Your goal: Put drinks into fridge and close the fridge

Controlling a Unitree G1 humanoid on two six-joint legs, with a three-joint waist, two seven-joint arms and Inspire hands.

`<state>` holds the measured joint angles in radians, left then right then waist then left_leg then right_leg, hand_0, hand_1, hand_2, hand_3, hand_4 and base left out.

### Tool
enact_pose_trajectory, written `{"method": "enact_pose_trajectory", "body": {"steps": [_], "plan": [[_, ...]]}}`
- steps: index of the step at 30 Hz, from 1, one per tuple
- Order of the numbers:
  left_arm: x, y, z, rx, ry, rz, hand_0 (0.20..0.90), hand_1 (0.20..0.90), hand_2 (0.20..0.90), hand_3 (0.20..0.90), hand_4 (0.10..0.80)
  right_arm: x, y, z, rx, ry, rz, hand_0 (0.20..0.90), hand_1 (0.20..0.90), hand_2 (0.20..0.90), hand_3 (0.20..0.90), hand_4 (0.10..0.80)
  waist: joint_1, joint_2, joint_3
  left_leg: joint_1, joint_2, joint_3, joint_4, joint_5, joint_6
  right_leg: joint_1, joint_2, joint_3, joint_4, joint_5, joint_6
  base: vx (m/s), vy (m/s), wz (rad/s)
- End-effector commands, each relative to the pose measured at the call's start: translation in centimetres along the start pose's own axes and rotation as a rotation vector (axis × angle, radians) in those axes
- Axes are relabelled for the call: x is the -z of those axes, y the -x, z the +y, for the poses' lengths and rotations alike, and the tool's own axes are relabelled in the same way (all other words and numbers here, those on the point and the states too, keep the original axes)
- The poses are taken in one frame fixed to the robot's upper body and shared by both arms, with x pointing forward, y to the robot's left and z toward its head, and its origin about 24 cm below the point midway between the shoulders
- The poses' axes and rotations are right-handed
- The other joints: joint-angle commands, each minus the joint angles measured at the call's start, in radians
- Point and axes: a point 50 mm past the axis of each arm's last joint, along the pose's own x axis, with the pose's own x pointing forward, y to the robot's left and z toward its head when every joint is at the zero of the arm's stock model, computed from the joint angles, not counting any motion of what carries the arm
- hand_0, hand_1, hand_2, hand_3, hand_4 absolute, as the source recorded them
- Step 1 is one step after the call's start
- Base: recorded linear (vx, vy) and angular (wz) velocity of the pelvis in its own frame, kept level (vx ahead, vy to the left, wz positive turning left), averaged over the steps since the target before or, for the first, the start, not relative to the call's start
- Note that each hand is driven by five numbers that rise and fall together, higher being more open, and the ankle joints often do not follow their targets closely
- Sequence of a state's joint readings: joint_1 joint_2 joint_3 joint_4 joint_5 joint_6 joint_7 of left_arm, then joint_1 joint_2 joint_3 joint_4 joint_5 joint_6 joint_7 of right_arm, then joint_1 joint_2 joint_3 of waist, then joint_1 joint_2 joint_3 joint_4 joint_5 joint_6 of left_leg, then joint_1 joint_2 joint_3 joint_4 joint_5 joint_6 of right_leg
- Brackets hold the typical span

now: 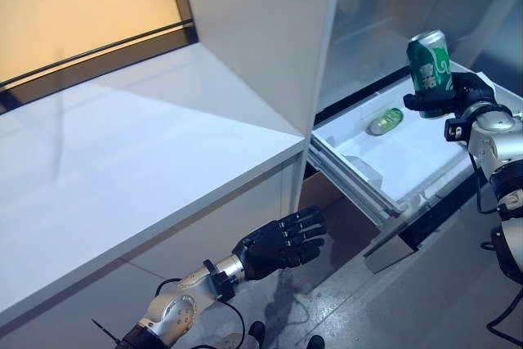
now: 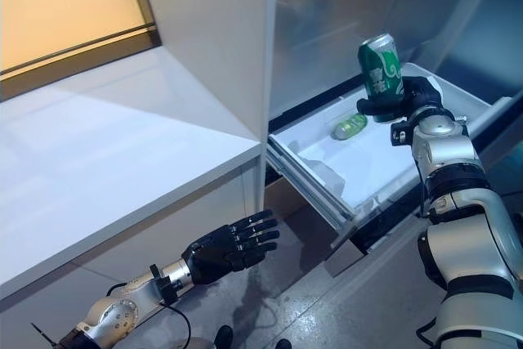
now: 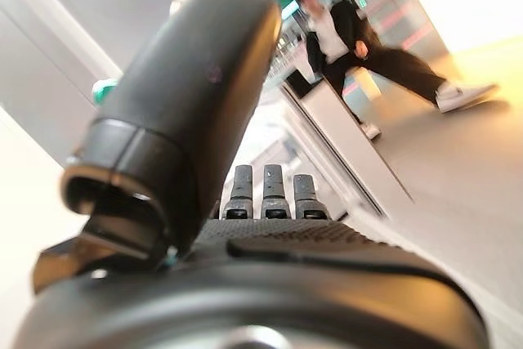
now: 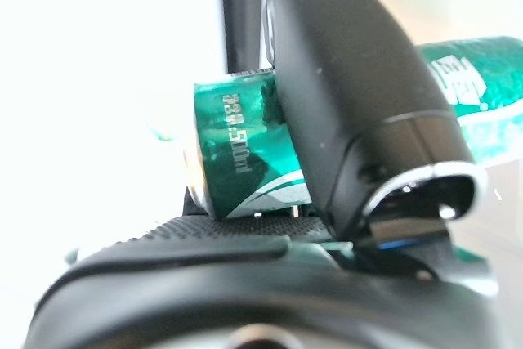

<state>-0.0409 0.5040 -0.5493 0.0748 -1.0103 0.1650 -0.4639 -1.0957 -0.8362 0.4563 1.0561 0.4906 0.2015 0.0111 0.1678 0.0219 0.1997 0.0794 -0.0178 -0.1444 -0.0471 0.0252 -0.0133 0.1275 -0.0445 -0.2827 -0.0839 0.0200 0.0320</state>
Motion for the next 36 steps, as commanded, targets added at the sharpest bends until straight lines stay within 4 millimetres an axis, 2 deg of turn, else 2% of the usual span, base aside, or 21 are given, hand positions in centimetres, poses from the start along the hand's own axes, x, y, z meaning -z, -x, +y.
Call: {"method": "enact_pose_trajectory", "body": {"steps": [1, 7, 12, 17, 21, 28, 30, 31, 32, 33, 34, 36], "plan": [[0.1, -0.6, -0.5, 0.048, -0.132, 0.007, 0.9, 0.9, 0.9, 0.9, 0.8, -10.0, 2.0, -4.9, 0.118, 0.052, -0.326, 0.3, 0.3, 0.3, 0.2, 0.1, 0.002, -0.047, -0.045, -0.066, -0.038, 0.035, 0.083, -0.057, 0.002, -0.054, 0.03, 0.039, 0.177, -0.131, -0.022, -0.063, -0.016, 0.19], [4.4, 1.6, 4.8, -0.325, -0.172, 0.185, 0.9, 0.9, 0.9, 0.9, 0.8, -6.6, 1.1, -4.2, 0.068, 0.126, -0.175, 0.3, 0.3, 0.3, 0.2, 0.1, 0.002, -0.034, 0.016, -0.114, -0.04, 0.041, 0.104, -0.047, 0.003, -0.098, 0.027, 0.041, 0.195, -0.127, -0.028, -0.08, -0.026, 0.07], [7.0, 5.6, 8.8, -0.657, -0.233, 0.311, 0.9, 0.9, 0.9, 0.9, 0.8, -3.7, 0.8, -4.4, 0.094, 0.16, -0.055, 0.3, 0.3, 0.3, 0.2, 0.1, 0.003, -0.025, 0.056, -0.138, -0.039, 0.054, 0.118, -0.044, 0.006, -0.129, 0.023, 0.042, 0.212, -0.123, -0.027, -0.053, -0.026, 0.03], [8.0, 9.8, 11.6, -0.984, -0.281, 0.457, 0.9, 0.9, 0.9, 0.9, 0.8, -1.5, 0.7, -4.1, 0.076, 0.235, 0.037, 0.3, 0.3, 0.3, 0.2, 0.1, 0.003, -0.023, 0.087, -0.153, -0.039, 0.066, 0.125, -0.042, 0.012, -0.149, 0.018, 0.043, 0.22, -0.117, -0.024, -0.036, -0.018, 0.0], [8.5, 12.2, 12.2, -1.063, -0.337, 0.554, 0.9, 0.9, 0.9, 0.9, 0.8, -0.5, 0.8, -4.0, 0.041, 0.301, 0.084, 0.3, 0.3, 0.3, 0.2, 0.1, 0.002, -0.02, 0.104, -0.156, -0.037, 0.076, 0.129, -0.044, 0.015, -0.16, 0.016, 0.046, 0.229, -0.116, -0.022, 0.0, 0.0, 0.0], [7.8, 12.7, 12.2, -1.064, -0.338, 0.511, 0.9, 0.9, 0.9, 0.9, 0.8, 0.1, 1.2, -5.1, 0.02, 0.483, 0.146, 0.3, 0.3, 0.3, 0.2, 0.1, 0.008, -0.008, 0.131, -0.18, -0.037, 0.085, 0.144, -0.049, 0.017, -0.186, 0.009, 0.047, 0.24, -0.114, -0.016, -0.053, 0.001, -0.01], [7.4, 12.4, 12.2, -1.038, -0.364, 0.501, 0.9, 0.9, 0.9, 0.9, 0.8, 0.0, 1.3, -5.4, 0.02, 0.591, 0.169, 0.3, 0.3, 0.3, 0.2, 0.1, 0.009, -0.009, 0.137, -0.182, -0.035, 0.088, 0.143, -0.048, 0.017, -0.189, 0.008, 0.046, 0.241, -0.112, -0.014, -0.043, -0.019, 0.0], [7.2, 12.3, 12.1, -1.023, -0.38, 0.498, 0.9, 0.9, 0.9, 0.9, 0.8, -0.1, 1.4, -5.5, 0.021, 0.632, 0.181, 0.432, 0.432, 0.432, 0.354, 0.254, 0.01, -0.01, 0.139, -0.183, -0.035, 0.088, 0.143, -0.047, 0.017, -0.19, 0.008, 0.047, 0.242, -0.112, -0.014, 0.0, 0.0, 0.0], [7.0, 12.0, 12.1, -1.006, -0.395, 0.494, 0.9, 0.9, 0.9, 0.9, 0.8, -0.1, 1.4, -5.7, 0.023, 0.697, 0.201, 0.836, 0.836, 0.836, 0.826, 0.726, 0.01, -0.01, 0.139, -0.183, -0.034, 0.089, 0.142, -0.046, 0.016, -0.191, 0.008, 0.047, 0.243, -0.112, -0.013, 0.0, 0.0, 0.0], [6.9, 11.9, 12.0, -0.993, -0.409, 0.492, 0.9, 0.9, 0.9, 0.9, 0.8, -0.1, 1.4, -5.8, 0.029, 0.764, 0.217, 0.9, 0.9, 0.9, 0.9, 0.8, 0.011, -0.011, 0.139, -0.184, -0.034, 0.089, 0.142, -0.045, 0.015, -0.191, 0.008, 0.047, 0.243, -0.111, -0.012, 0.0, 0.0, 0.0], [6.9, 11.6, 11.9, -0.978, -0.423, 0.49, 0.9, 0.9, 0.9, 0.9, 0.8, -0.1, 1.4, -6.0, 0.047, 0.874, 0.227, 0.9, 0.9, 0.9, 0.9, 0.8, 0.013, -0.011, 0.138, -0.181, -0.035, 0.089, 0.141, -0.045, 0.016, -0.189, 0.008, 0.047, 0.243, -0.11, -0.011, 0.0, 0.0, 0.0], [6.7, 11.3, 11.8, -0.96, -0.447, 0.491, 0.9, 0.9, 0.9, 0.9, 0.8, -0.2, 1.3, -6.1, 0.067, 0.972, 0.227, 0.9, 0.9, 0.9, 0.9, 0.8, 0.017, -0.012, 0.134, -0.177, -0.036, 0.087, 0.139, -0.044, 0.018, -0.185, 0.009, 0.045, 0.241, -0.109, -0.009, 0.0, 0.0, 0.0]]}}
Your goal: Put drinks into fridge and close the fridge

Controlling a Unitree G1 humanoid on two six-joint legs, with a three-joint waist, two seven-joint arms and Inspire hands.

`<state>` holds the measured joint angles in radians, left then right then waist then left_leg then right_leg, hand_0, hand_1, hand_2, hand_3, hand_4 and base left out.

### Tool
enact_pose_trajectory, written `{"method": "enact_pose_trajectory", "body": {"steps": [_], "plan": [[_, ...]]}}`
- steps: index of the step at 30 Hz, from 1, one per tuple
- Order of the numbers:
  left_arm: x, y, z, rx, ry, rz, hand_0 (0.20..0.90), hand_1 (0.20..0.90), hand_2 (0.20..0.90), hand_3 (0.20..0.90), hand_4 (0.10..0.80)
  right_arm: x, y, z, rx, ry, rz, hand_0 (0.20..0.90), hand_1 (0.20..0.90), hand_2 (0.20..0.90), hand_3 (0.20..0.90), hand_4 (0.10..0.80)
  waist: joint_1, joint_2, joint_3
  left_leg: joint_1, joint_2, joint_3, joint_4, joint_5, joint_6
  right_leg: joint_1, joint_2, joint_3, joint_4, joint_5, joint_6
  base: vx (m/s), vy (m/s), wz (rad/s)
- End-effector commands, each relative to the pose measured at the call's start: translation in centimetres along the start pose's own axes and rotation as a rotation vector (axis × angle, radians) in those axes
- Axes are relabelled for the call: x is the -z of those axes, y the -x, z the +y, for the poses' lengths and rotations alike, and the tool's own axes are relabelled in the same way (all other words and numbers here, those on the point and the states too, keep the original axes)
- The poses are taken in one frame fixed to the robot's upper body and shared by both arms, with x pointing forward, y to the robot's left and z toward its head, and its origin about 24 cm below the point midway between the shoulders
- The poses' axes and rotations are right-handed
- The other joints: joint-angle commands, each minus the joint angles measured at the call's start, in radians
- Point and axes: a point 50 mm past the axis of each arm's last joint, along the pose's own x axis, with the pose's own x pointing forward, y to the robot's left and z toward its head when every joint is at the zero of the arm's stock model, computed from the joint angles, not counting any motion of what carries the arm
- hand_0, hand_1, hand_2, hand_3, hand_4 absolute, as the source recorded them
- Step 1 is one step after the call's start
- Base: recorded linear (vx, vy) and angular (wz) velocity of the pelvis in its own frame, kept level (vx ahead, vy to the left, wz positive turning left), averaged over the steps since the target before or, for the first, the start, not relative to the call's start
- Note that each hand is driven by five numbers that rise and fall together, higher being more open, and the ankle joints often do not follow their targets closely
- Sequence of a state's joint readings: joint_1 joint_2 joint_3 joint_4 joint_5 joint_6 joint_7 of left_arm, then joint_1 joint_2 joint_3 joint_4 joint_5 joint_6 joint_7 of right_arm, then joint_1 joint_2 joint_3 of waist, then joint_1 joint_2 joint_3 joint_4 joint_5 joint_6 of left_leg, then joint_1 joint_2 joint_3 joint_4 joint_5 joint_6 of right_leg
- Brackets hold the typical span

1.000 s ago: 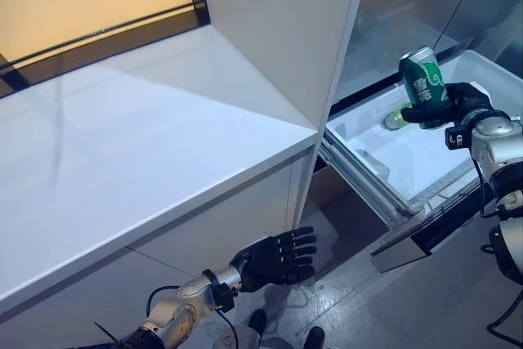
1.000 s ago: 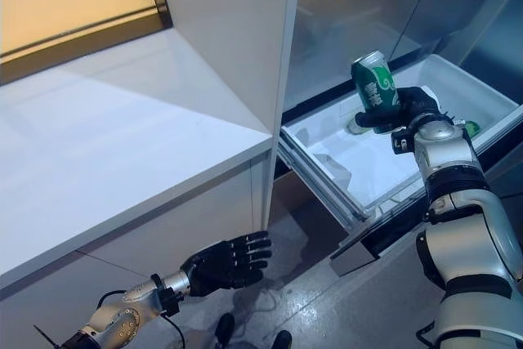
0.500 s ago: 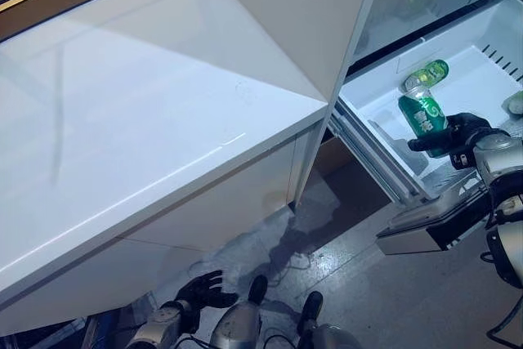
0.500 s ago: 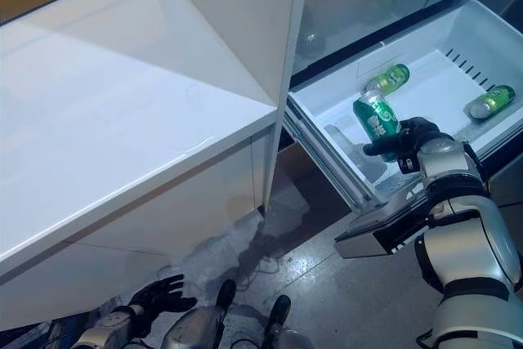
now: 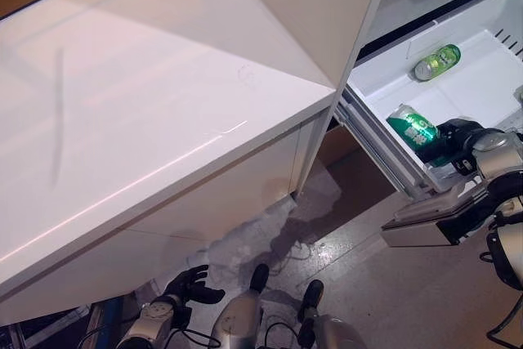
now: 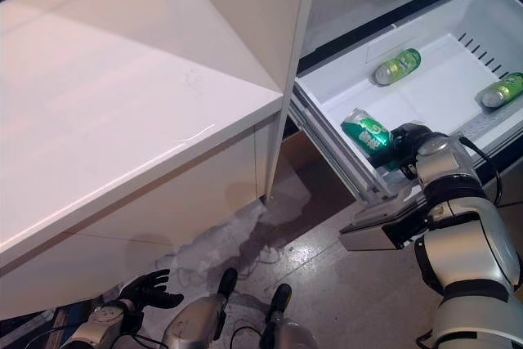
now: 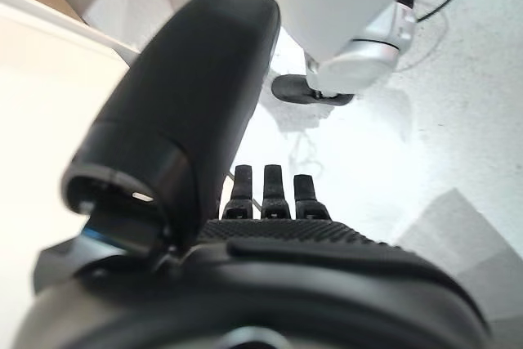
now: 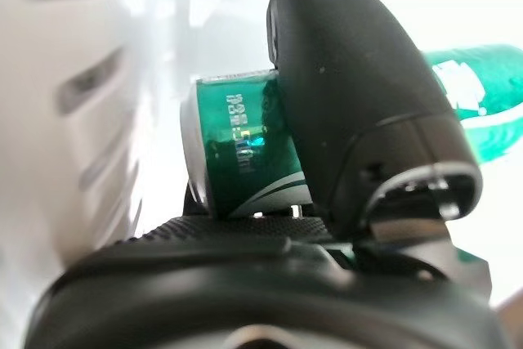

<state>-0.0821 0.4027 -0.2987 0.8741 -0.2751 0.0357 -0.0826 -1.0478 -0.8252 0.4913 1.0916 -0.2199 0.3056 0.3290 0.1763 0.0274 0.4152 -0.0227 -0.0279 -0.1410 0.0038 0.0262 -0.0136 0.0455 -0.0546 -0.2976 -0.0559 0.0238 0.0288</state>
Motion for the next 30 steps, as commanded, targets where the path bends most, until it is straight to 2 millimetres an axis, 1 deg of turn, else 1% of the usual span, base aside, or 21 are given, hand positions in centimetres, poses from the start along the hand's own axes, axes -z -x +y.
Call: {"method": "enact_pose_trajectory", "body": {"steps": [1, 7, 10, 12, 17, 19, 20, 23, 24, 26, 28, 30], "plan": [[0.8, 0.9, 0.2, 0.029, -0.114, -0.028, 0.9, 0.9, 0.9, 0.9, 0.8, 0.8, 2.5, -6.7, 0.25, 0.243, 0.041, 0.9, 0.9, 0.9, 0.9, 0.8, 0.01, -0.019, -0.084, -0.074, -0.027, 0.082, 0.089, -0.045, 0.018, -0.1, 0.017, 0.059, 0.213, -0.113, -0.005, 0.0, 0.0, 0.0], [0.5, 0.8, 0.2, 0.039, -0.164, -0.024, 0.9, 0.9, 0.9, 0.9, 0.8, 1.1, 1.8, -5.3, 0.2, 0.2, 0.046, 0.9, 0.9, 0.9, 0.9, 0.8, 0.015, -0.02, -0.098, -0.061, -0.027, 0.083, 0.086, -0.048, 0.019, -0.085, 0.015, 0.06, 0.206, -0.111, 0.0, 0.0, 0.0, 0.0], [0.5, 0.7, 0.3, 0.033, -0.17, -0.009, 0.9, 0.9, 0.9, 0.9, 0.8, 1.0, 1.6, -4.8, 0.18, 0.112, 0.021, 0.9, 0.9, 0.9, 0.9, 0.8, 0.012, -0.021, -0.105, -0.052, -0.025, 0.089, 0.081, -0.05, 0.02, -0.078, 0.016, 0.063, 0.2, -0.108, 0.002, 0.0, 0.0, 0.0], [0.8, 0.8, 0.5, 0.027, -0.174, 0.007, 0.9, 0.9, 0.9, 0.9, 0.8, 0.7, 1.6, -4.7, 0.189, 0.052, -0.014, 0.9, 0.9, 0.9, 0.9, 0.8, 0.007, -0.024, -0.111, -0.046, -0.022, 0.095, 0.078, -0.054, 0.02, -0.074, 0.016, 0.065, 0.196, -0.107, 0.004, -0.008, 0.002, -0.02], [2.1, 1.0, 1.1, -0.003, -0.164, 0.062, 0.9, 0.9, 0.9, 0.9, 0.8, -1.1, 2.8, -6.4, 0.259, -0.134, -0.196, 0.9, 0.9, 0.9, 0.9, 0.8, -0.017, -0.041, -0.143, -0.017, -0.014, 0.112, 0.067, -0.064, 0.019, -0.059, 0.021, 0.078, 0.188, -0.109, 0.006, 0.003, 0.013, -0.09], [2.7, 1.2, 1.3, -0.015, -0.149, 0.082, 0.9, 0.9, 0.9, 0.9, 0.8, -1.6, 3.6, -7.5, 0.284, -0.226, -0.273, 0.9, 0.9, 0.9, 0.9, 0.8, -0.025, -0.05, -0.16, -0.004, -0.012, 0.118, 0.064, -0.07, 0.017, -0.048, 0.022, 0.083, 0.181, -0.11, 0.008, 0.041, 0.017, -0.19], [3.3, 1.4, 1.3, -0.021, -0.141, 0.094, 0.9, 0.9, 0.9, 0.9, 0.8, -2.1, 4.4, -8.6, 0.304, -0.307, -0.338, 0.9, 0.9, 0.9, 0.9, 0.8, -0.031, -0.057, -0.173, 0.004, -0.012, 0.122, 0.063, -0.075, 0.017, -0.042, 0.022, 0.086, 0.178, -0.112, 0.008, 0.048, 0.015, -0.13], [4.5, 1.7, 1.3, -0.03, -0.125, 0.122, 0.9, 0.9, 0.9, 0.9, 0.8, -2.9, 6.4, -10.9, 0.37, -0.536, -0.495, 0.9, 0.9, 0.9, 0.9, 0.8, -0.046, -0.071, -0.211, 0.024, -0.015, 0.13, 0.064, -0.092, 0.015, -0.024, 0.024, 0.097, 0.166, -0.117, 0.01, 0.058, 0.009, -0.06], [4.9, 1.8, 1.2, -0.032, -0.119, 0.133, 0.9, 0.9, 0.9, 0.9, 0.8, -2.9, 7.1, -11.7, 0.417, -0.613, -0.546, 0.9, 0.9, 0.9, 0.9, 0.8, -0.052, -0.076, -0.228, 0.032, -0.015, 0.134, 0.063, -0.098, 0.014, -0.017, 0.025, 0.102, 0.159, -0.117, 0.012, 0.055, 0.005, -0.21], [5.2, 1.9, 1.1, -0.032, -0.112, 0.141, 0.9, 0.9, 0.9, 0.9, 0.8, -2.9, 7.7, -12.3, 0.462, -0.683, -0.584, 0.9, 0.9, 0.9, 0.9, 0.8, -0.058, -0.077, -0.241, 0.037, -0.015, 0.139, 0.063, -0.102, 0.013, -0.012, 0.026, 0.106, 0.153, -0.116, 0.014, 0.035, 0.004, -0.21], [5.7, 2.0, 0.9, -0.031, -0.095, 0.151, 0.9, 0.9, 0.9, 0.9, 0.8, -2.2, 8.6, -13.0, 0.558, -0.826, -0.639, 0.9, 0.9, 0.9, 0.9, 0.8, -0.073, -0.078, -0.268, 0.051, -0.015, 0.149, 0.06, -0.112, 0.012, -0.001, 0.027, 0.115, 0.142, -0.117, 0.019, 0.028, 0.002, -0.1], [6.1, 2.0, 0.6, -0.03, -0.088, 0.16, 0.9, 0.9, 0.9, 0.9, 0.8, -1.4, 8.6, -12.6, 0.595, -0.938, -0.647, 0.9, 0.9, 0.9, 0.9, 0.8, -0.081, -0.076, -0.282, 0.063, -0.016, 0.155, 0.057, -0.119, 0.013, 0.006, 0.029, 0.123, 0.14, -0.119, 0.021, 0.025, -0.001, -0.19]]}}
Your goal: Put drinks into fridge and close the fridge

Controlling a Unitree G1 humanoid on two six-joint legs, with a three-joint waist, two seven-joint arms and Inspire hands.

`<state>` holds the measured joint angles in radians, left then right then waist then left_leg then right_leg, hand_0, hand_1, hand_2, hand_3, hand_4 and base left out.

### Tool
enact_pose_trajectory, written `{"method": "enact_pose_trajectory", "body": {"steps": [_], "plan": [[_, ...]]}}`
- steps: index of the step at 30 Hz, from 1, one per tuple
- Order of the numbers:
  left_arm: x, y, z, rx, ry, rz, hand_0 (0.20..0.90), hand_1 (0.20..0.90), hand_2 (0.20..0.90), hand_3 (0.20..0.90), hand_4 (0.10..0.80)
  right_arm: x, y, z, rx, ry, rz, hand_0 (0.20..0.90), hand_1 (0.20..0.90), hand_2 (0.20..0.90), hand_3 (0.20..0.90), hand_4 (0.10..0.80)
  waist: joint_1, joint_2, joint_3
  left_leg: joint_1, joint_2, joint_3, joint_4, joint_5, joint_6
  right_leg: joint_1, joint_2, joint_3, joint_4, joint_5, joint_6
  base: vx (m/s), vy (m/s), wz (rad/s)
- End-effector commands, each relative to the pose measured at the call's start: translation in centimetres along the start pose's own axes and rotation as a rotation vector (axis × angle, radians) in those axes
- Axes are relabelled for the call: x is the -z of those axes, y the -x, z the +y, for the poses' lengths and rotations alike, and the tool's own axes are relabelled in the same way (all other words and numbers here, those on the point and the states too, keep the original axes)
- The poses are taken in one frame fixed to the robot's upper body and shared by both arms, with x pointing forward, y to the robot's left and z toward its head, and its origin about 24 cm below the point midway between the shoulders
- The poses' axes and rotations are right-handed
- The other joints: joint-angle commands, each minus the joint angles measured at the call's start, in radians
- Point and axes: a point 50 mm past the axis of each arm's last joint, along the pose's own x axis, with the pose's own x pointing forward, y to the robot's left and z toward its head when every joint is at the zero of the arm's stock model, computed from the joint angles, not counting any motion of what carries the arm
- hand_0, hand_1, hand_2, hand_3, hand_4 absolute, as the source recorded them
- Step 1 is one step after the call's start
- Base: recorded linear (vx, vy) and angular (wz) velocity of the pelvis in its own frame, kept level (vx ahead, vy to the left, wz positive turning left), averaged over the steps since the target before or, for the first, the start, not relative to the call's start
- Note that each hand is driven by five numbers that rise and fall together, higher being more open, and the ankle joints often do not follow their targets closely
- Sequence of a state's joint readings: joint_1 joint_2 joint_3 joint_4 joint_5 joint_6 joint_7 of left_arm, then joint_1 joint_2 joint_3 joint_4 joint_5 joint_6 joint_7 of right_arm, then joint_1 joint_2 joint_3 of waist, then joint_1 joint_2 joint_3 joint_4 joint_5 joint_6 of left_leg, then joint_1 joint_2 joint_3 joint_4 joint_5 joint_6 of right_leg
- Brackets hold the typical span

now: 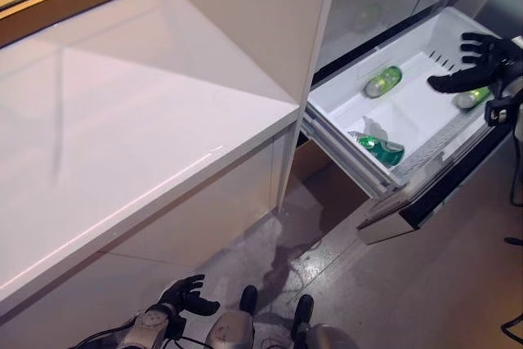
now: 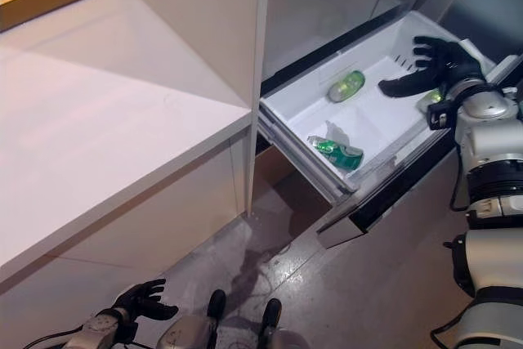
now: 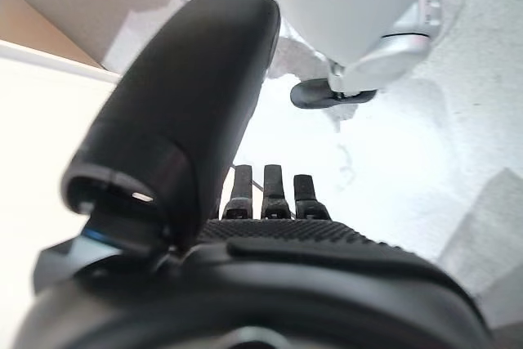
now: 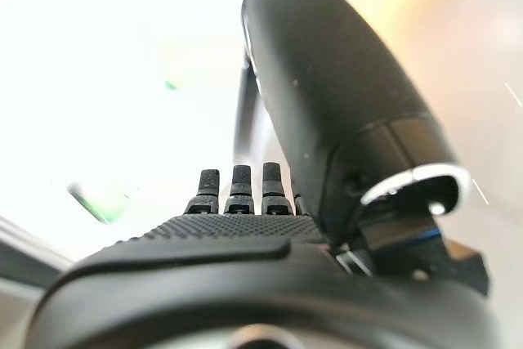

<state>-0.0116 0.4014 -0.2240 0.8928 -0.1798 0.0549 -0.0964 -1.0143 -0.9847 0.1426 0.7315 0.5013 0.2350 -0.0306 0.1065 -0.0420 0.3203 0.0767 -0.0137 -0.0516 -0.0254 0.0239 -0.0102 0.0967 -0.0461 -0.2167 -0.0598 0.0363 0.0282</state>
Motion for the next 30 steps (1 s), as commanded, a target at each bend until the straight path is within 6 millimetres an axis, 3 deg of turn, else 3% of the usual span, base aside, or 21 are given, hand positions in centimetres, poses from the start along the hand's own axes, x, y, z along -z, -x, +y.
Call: {"method": "enact_pose_trajectory", "body": {"steps": [1, 6, 9, 12, 15, 23, 30], "plan": [[3.1, 0.7, -0.5, 0.002, -0.066, 0.064, 0.9, 0.9, 0.9, 0.9, 0.8, -2.1, 1.3, -3.0, 0.209, -0.102, -0.191, 0.9, 0.9, 0.9, 0.9, 0.8, -0.016, -0.005, -0.193, -0.03, -0.03, 0.068, 0.085, -0.12, 0.01, -0.042, 0.021, 0.046, 0.144, -0.134, 0.022, 0.026, -0.004, -0.19], [3.5, 0.6, -1.0, 0.007, -0.063, 0.079, 0.9, 0.9, 0.9, 0.9, 0.8, 1.5, 2.4, -3.1, 0.349, -0.239, -0.166, 0.9, 0.9, 0.9, 0.9, 0.8, -0.036, 0.003, -0.209, -0.004, -0.028, 0.081, 0.087, -0.136, 0.018, -0.029, 0.021, 0.065, 0.155, -0.146, 0.022, 0.043, -0.011, -0.14], [3.7, 0.5, -1.3, 0.009, -0.056, 0.092, 0.9, 0.9, 0.9, 0.9, 0.8, 4.8, 3.4, -2.7, 0.424, -0.295, -0.125, 0.9, 0.9, 0.9, 0.9, 0.8, -0.05, 0.01, -0.211, 0.009, -0.026, 0.091, 0.1, -0.15, 0.024, -0.023, 0.016, 0.072, 0.168, -0.153, 0.022, 0.066, -0.018, -0.13], [3.9, 0.5, -1.5, 0.009, -0.044, 0.099, 0.9, 0.9, 0.9, 0.9, 0.8, 6.4, 4.2, -2.5, 0.498, -0.324, -0.111, 0.9, 0.9, 0.9, 0.9, 0.8, -0.056, 0.014, -0.211, 0.012, -0.025, 0.099, 0.115, -0.16, 0.027, -0.021, 0.012, 0.077, 0.175, -0.157, 0.021, 0.065, -0.016, -0.2], [4.2, 0.6, -2.0, 0.018, -0.029, 0.105, 0.9, 0.9, 0.9, 0.9, 0.8, 9.7, 5.9, -1.8, 0.624, -0.372, -0.07, 0.9, 0.9, 0.9, 0.9, 0.8, -0.067, 0.02, -0.197, -0.002, -0.023, 0.111, 0.192, -0.202, 0.038, -0.028, -0.005, 0.084, 0.21, -0.172, 0.01, 0.089, -0.015, -0.04], [2.7, 0.1, -2.5, 0.014, -0.025, 0.075, 0.9, 0.9, 0.9, 0.9, 0.8, 12.1, 7.6, 0.0, 0.689, -0.408, -0.041, 0.9, 0.9, 0.9, 0.9, 0.8, -0.058, 0.032, -0.096, -0.127, -0.032, 0.088, 0.411, -0.302, 0.083, -0.138, -0.044, 0.071, 0.423, -0.239, -0.031, 0.018, -0.001, -0.01], [1.0, -0.2, -2.9, -0.007, 0.021, 0.011, 0.9, 0.9, 0.9, 0.9, 0.8, 11.1, 7.2, 0.8, 0.752, -0.556, -0.061, 0.9, 0.9, 0.9, 0.9, 0.8, -0.047, 0.046, -0.013, -0.284, -0.049, 0.08, 0.578, -0.339, 0.108, -0.292, -0.061, 0.072, 0.615, -0.286, -0.061, -0.087, 0.036, 0.09]]}}
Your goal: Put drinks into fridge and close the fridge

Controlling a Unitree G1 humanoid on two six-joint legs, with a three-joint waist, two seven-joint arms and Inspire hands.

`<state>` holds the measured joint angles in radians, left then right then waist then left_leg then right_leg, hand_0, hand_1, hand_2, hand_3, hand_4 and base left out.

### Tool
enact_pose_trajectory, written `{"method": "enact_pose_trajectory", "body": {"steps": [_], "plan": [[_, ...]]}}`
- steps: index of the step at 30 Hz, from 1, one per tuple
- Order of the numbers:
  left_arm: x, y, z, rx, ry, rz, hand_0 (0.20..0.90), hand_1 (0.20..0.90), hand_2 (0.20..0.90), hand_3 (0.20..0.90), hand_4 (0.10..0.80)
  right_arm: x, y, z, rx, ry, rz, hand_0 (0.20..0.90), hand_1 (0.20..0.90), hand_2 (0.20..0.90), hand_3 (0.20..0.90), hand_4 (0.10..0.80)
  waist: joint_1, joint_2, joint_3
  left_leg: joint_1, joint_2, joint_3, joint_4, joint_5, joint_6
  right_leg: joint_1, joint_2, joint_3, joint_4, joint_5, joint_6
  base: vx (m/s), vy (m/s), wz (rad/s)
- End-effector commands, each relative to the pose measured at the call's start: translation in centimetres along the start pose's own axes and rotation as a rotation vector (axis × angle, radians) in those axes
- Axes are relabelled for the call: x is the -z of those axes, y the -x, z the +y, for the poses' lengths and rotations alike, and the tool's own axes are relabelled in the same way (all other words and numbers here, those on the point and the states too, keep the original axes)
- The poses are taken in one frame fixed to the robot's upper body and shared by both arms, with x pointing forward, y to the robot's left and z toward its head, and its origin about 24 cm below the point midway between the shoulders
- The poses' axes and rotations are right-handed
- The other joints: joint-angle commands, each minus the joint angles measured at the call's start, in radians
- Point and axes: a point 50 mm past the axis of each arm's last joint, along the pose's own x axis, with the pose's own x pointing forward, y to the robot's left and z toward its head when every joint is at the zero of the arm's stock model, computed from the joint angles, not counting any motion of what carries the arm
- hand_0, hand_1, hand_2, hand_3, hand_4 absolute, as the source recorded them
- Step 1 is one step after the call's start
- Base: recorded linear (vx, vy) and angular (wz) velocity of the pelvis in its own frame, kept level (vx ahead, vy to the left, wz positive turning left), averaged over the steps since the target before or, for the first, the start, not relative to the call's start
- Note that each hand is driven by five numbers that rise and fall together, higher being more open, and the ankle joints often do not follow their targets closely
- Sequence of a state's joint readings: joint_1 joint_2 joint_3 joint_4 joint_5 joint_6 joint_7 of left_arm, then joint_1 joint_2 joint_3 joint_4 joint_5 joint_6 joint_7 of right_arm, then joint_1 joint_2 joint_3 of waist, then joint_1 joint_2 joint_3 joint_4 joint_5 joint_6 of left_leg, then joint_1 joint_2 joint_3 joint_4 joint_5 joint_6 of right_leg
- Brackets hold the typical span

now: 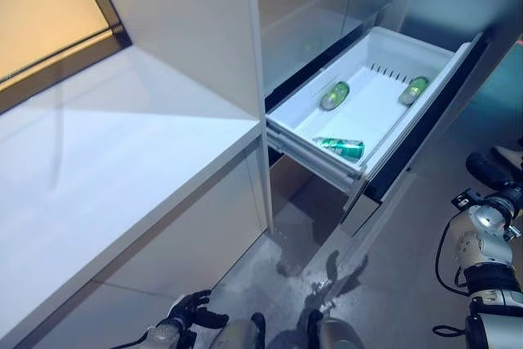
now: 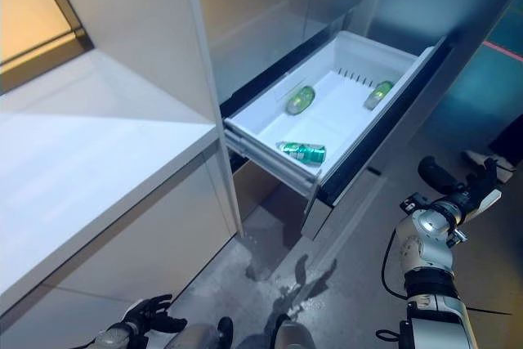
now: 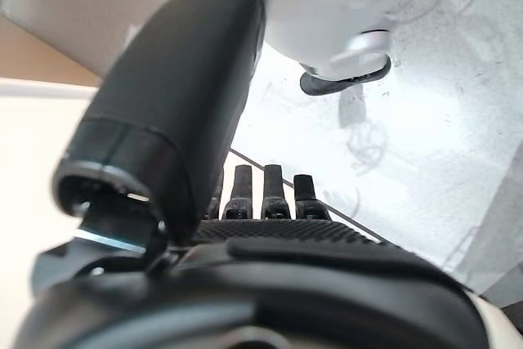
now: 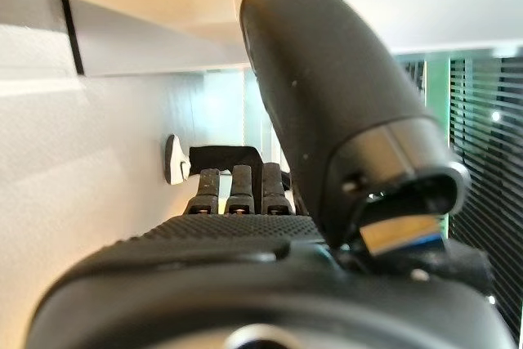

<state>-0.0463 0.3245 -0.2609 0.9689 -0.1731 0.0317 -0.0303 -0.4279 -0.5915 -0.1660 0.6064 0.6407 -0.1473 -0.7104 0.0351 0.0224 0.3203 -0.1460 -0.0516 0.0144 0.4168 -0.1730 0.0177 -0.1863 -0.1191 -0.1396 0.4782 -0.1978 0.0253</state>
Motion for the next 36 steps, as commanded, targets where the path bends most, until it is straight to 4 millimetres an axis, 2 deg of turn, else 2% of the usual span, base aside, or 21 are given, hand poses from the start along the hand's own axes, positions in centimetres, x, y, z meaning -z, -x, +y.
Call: {"method": "enact_pose_trajectory", "body": {"steps": [1, 3, 7, 9, 14, 18, 23, 27, 28, 29, 36], "plan": [[0.7, 0.4, -0.4, -0.013, 0.029, -0.012, 0.9, 0.9, 0.9, 0.9, 0.8, -6.4, 0.3, 2.4, 0.018, -0.311, -0.202, 0.9, 0.9, 0.9, 0.9, 0.8, 0.026, -0.015, 0.0, -0.091, -0.016, 0.011, 0.165, -0.148, 0.085, -0.036, 0.01, -0.006, 0.109, -0.06, -0.065, -0.119, 0.045, 0.1], [0.4, 0.3, -0.6, -0.022, 0.049, -0.017, 0.9, 0.9, 0.9, 0.9, 0.8, -6.6, 1.2, 4.0, -0.025, -0.37, -0.189, 0.9, 0.9, 0.9, 0.9, 0.8, 0.032, -0.01, 0.021, -0.135, -0.022, 0.005, 0.216, -0.156, 0.09, -0.083, 0.003, -0.008, 0.173, -0.076, -0.079, -0.075, 0.051, 0.12], [0.4, 0.2, -1.0, -0.029, 0.071, -0.008, 0.9, 0.9, 0.9, 0.9, 0.8, -6.5, 3.8, 7.2, -0.188, -0.374, -0.173, 0.9, 0.9, 0.9, 0.9, 0.8, 0.034, -0.007, 0.039, -0.18, -0.028, 0.006, 0.264, -0.159, 0.093, -0.138, -0.002, -0.006, 0.24, -0.092, -0.093, -0.023, 0.049, 0.06], [0.4, 0.2, -1.1, -0.03, 0.084, -0.008, 0.9, 0.9, 0.9, 0.9, 0.8, -6.4, 4.6, 8.1, -0.26, -0.366, -0.171, 0.9, 0.9, 0.9, 0.9, 0.8, 0.033, -0.007, 0.043, -0.189, -0.029, 0.006, 0.271, -0.157, 0.093, -0.151, -0.003, -0.003, 0.255, -0.097, -0.097, -0.007, 0.055, 0.03], [-0.1, 0.2, -1.6, -0.025, 0.13, -0.035, 0.9, 0.9, 0.9, 0.9, 0.8, -6.3, 7.2, 11.0, -0.595, -0.382, -0.128, 0.9, 0.9, 0.9, 0.9, 0.8, 0.041, -0.007, 0.056, -0.219, -0.036, 0.005, 0.286, -0.148, 0.091, -0.192, -0.003, -0.002, 0.293, -0.103, -0.101, -0.012, 0.038, 0.01], [-0.5, 0.2, -1.3, -0.025, 0.127, -0.048, 0.9, 0.9, 0.9, 0.9, 0.8, -6.3, 8.3, 12.8, -0.876, -0.408, -0.054, 0.9, 0.9, 0.9, 0.9, 0.8, 0.06, -0.009, 0.063, -0.24, -0.042, -0.002, 0.297, -0.137, 0.085, -0.211, -0.008, -0.015, 0.319, -0.105, -0.1, 0.0, 0.0, 0.0], [-0.4, 0.4, -0.6, -0.024, 0.109, -0.055, 0.9, 0.9, 0.9, 0.9, 0.8, -6.5, 7.5, 14.3, -1.073, -0.413, 0.044, 0.9, 0.9, 0.9, 0.9, 0.8, 0.104, -0.002, 0.07, -0.26, -0.049, -0.022, 0.296, -0.117, 0.077, -0.226, -0.018, -0.04, 0.343, -0.106, -0.096, 0.024, -0.013, 0.09], [0.1, 0.7, -0.1, -0.02, 0.089, -0.053, 0.9, 0.9, 0.9, 0.9, 0.8, -8.5, 5.0, 14.5, -1.058, -0.314, -0.027, 0.9, 0.9, 0.9, 0.9, 0.8, 0.147, 0.012, 0.074, -0.275, -0.061, -0.046, 0.295, -0.102, 0.069, -0.23, -0.03, -0.064, 0.361, -0.109, -0.092, 0.07, 0.007, 0.25], [0.3, 0.7, 0.0, -0.02, 0.085, -0.05, 0.9, 0.9, 0.9, 0.9, 0.8, -8.8, 4.8, 14.5, -1.05, -0.296, -0.037, 0.9, 0.9, 0.9, 0.9, 0.8, 0.152, 0.012, 0.073, -0.267, -0.066, -0.055, 0.305, -0.13, 0.066, -0.224, -0.028, -0.055, 0.376, -0.138, -0.083, 0.13, 0.019, 0.2], [0.6, 0.8, 0.2, -0.021, 0.08, -0.046, 0.9, 0.9, 0.9, 0.9, 0.8, -9.6, 4.1, 14.6, -1.033, -0.261, -0.059, 0.9, 0.9, 0.9, 0.9, 0.8, 0.164, 0.017, 0.076, -0.269, -0.069, -0.063, 0.301, -0.125, 0.064, -0.224, -0.032, -0.061, 0.38, -0.14, -0.082, 0.128, 0.019, 0.17], [1.3, 1.1, 1.3, -0.029, 0.072, -0.038, 0.9, 0.9, 0.9, 0.9, 0.8, -12.8, 2.8, 14.8, -0.972, -0.168, -0.178, 0.9, 0.9, 0.9, 0.9, 0.8, 0.209, 0.03, 0.085, -0.282, -0.08, -0.095, 0.26, -0.083, 0.058, -0.232, -0.044, -0.087, 0.387, -0.137, -0.078, 0.026, 0.018, 0.2]]}}
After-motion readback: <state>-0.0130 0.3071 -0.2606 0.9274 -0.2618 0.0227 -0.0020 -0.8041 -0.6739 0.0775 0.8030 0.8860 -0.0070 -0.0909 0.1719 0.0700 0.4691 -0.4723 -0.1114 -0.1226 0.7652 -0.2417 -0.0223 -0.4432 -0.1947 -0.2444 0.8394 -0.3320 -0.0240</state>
